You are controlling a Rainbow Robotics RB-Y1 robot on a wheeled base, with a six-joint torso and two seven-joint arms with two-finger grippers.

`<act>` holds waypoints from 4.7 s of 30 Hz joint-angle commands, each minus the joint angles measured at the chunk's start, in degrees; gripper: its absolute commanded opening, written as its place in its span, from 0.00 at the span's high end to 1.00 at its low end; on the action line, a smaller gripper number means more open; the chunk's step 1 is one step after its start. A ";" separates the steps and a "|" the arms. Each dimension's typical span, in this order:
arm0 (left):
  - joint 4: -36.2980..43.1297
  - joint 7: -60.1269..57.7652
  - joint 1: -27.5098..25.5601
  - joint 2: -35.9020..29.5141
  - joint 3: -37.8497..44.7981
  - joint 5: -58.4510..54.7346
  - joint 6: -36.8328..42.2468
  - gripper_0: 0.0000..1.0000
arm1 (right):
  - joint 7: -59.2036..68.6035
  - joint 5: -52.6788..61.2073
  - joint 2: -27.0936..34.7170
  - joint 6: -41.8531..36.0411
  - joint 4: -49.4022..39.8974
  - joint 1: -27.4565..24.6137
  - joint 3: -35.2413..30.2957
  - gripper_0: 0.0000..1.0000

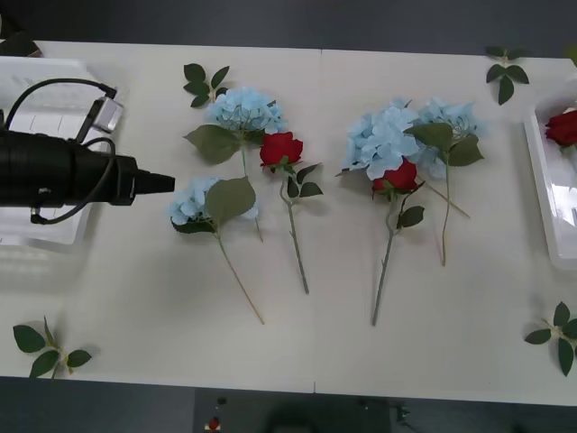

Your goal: Put the red flowers into the right box and the blue flowers into the left box

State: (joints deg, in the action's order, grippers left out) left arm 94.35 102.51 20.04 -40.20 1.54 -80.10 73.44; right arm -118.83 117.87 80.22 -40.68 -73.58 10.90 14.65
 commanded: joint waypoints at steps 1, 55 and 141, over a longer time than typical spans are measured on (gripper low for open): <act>9.54 -11.37 0.35 1.18 -0.05 9.53 5.04 0.18 | 4.66 -5.64 2.75 -1.07 2.65 0.79 -0.59 1.00; 1.19 -54.00 4.92 12.69 -34.06 71.58 -9.02 1.00 | 17.05 -11.09 -7.71 2.10 -6.23 3.34 -1.46 0.00; 21.40 -16.03 -1.15 4.87 0.04 31.85 -0.14 0.12 | -14.15 -5.02 -31.96 -12.93 -26.44 8.00 -20.19 1.00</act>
State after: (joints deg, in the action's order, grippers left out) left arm 114.94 80.42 21.24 -37.66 -1.02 -46.57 73.64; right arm -129.01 112.32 50.58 -55.11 -97.07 17.32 -5.23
